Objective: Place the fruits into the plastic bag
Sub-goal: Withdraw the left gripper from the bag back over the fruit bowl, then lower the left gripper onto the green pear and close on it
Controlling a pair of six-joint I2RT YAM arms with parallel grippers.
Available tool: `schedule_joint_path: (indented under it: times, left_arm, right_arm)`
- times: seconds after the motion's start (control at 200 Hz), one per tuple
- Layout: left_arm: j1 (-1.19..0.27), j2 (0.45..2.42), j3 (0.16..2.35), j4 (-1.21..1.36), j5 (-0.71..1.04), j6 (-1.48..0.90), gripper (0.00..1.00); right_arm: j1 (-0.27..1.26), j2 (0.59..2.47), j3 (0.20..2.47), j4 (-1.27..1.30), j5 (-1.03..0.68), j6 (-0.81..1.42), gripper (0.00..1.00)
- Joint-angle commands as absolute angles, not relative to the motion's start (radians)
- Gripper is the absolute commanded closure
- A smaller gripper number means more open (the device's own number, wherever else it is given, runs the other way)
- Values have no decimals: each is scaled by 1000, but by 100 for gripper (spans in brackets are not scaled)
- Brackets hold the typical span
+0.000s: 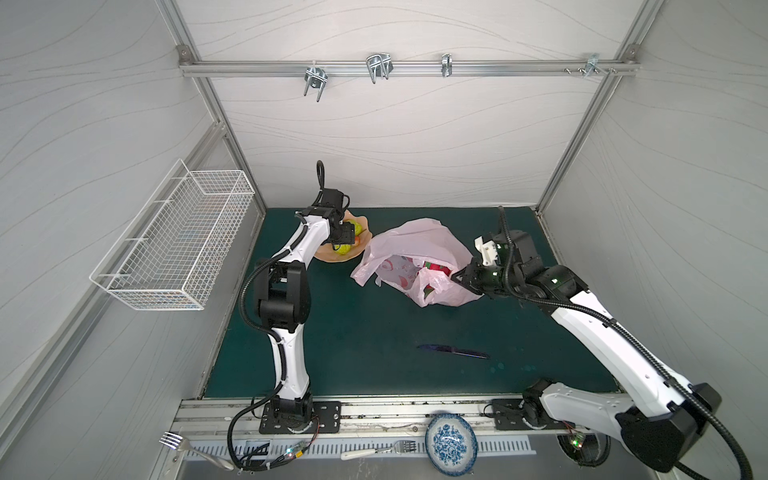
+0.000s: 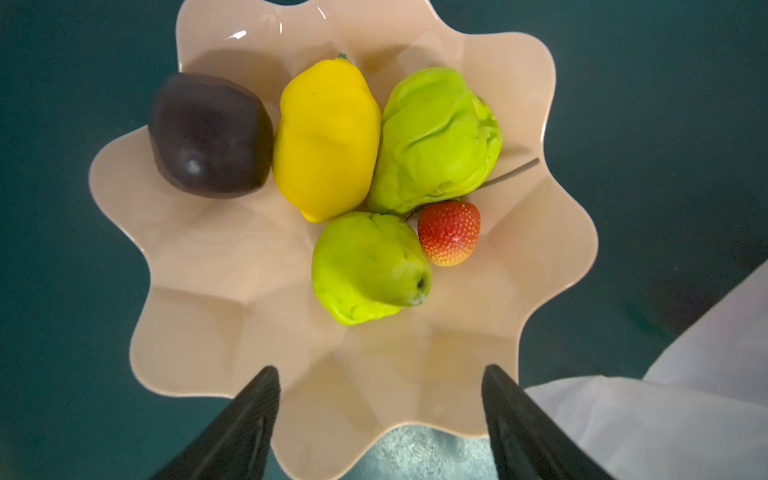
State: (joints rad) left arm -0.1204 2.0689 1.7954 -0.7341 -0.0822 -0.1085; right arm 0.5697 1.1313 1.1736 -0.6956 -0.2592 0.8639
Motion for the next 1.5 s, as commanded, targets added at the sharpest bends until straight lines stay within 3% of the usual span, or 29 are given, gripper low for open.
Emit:
schedule_joint_path:
  times: [0.0,0.405,0.635,0.865,1.01,1.326,1.496]
  left_arm:
    - [-116,2119,1888,-734,-112,-116,23]
    - [-116,2264,2028,-796,-118,-138,30]
    - [-116,2314,2102,-832,-121,-114,40]
    - [-115,2336,2119,-860,-124,-99,55]
    - [-115,2335,2119,-880,-144,-81,69]
    - [-115,2210,2037,-846,-178,-65,92]
    - [-115,2120,1978,-838,-195,-69,95]
  right_arm:
    - [564,1131,1201,-730,-272,851,100]
    - [565,1134,1197,-730,-284,850,100]
    - [565,1137,1199,-727,-288,851,100]
    - [564,1134,1193,-727,-286,851,100]
    - [564,1134,1190,-719,-283,852,100]
    - [563,1140,1191,-706,-284,853,100]
    - [558,1134,1187,-700,-281,854,100]
